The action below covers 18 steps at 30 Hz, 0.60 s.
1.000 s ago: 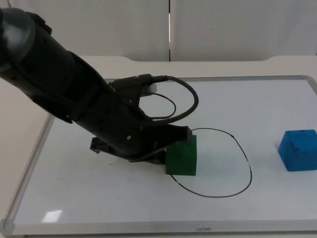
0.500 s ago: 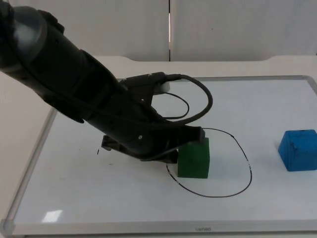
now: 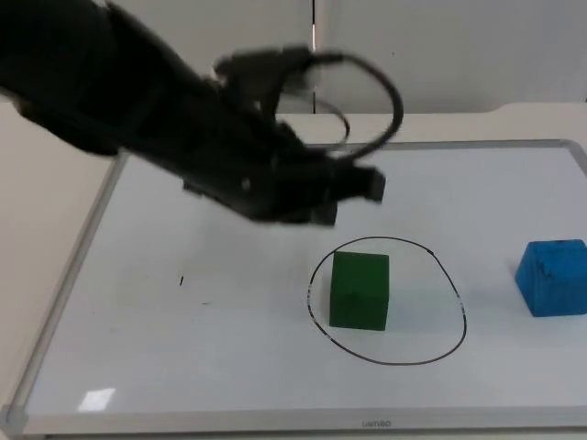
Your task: Push the two cubes into the marked area.
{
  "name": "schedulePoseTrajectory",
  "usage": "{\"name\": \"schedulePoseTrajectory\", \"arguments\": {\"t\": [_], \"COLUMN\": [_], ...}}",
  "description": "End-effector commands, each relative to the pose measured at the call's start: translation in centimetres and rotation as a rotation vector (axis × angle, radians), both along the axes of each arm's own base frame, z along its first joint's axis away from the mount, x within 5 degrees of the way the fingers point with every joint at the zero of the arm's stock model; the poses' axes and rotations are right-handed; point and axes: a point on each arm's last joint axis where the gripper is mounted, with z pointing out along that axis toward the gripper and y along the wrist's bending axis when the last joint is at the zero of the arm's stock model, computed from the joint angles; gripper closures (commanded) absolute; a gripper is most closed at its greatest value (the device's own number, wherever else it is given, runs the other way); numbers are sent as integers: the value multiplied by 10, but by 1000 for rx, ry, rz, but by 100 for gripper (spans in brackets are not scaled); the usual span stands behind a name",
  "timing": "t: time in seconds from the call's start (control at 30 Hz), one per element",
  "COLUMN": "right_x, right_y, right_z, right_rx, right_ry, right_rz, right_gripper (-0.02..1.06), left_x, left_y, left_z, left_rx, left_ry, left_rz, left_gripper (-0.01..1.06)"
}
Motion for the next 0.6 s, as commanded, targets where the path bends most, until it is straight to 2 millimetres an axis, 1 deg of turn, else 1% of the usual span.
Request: {"name": "schedulePoseTrajectory", "arguments": {"t": [0.0,0.1,0.13,0.2,0.27,0.3,0.33,0.4,0.43,0.57], "right_x": [1,1,1,1,1,1,1,1,1,1], "right_y": [0,0,0,0,0,0,0,0,0,0], "right_z": [-2,-2,-2,-2,-2,-2,-2,-2,-2,-2], "right_rx": [-3,-3,-3,-3,-3,-3,-3,-3,-3,-3], "right_ry": [-2,-2,-2,-2,-2,-2,-2,-2,-2,-2], "right_rz": [-6,-6,-6,-6,-6,-6,-6,-6,-6,-6], "right_gripper": [-1,-1,-1,-1,-1,-1,-1,-1,-1,-1], "left_x": [-4,-13,-13,-24,-37,-37,-43,-56,-56,-83], "left_y": [2,9,9,19,27,27,32,41,41,60], "left_z": [23,61,61,87,105,105,114,123,123,132], "left_rx": [-4,-34,-34,-64,-73,-73,-80,-92,-92,-63], "left_ry": [-77,-187,-187,-262,-324,-324,-352,-382,-382,-461], "left_rz": [-25,-45,-45,-30,-45,-45,-49,-50,-50,-80], "left_gripper": [105,105,105,105,105,105,105,105,105,105]}}
